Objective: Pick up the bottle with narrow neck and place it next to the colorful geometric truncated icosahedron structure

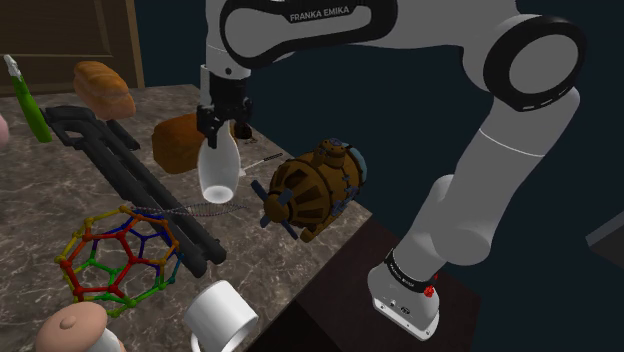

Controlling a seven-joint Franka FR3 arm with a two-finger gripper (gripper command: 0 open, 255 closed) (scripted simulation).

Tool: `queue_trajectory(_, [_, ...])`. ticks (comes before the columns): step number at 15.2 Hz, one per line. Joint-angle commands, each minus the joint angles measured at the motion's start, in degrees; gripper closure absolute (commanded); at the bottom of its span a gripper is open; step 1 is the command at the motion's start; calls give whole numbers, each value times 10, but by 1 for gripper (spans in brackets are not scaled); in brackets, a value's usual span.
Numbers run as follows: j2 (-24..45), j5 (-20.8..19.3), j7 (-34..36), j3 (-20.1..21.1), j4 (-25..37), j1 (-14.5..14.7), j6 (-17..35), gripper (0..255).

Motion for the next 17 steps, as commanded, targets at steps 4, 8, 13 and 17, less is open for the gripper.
queue_trajectory(4, [4, 1, -1, 1, -7, 1, -1, 0])
queue_trajectory(8, [-5, 2, -2, 1, 41, 0, -56, 0])
queue_trajectory(13, [-6, 3, -2, 1, 55, 0, -71, 0])
queue_trajectory(17, [-6, 3, -2, 1, 55, 0, -71, 0])
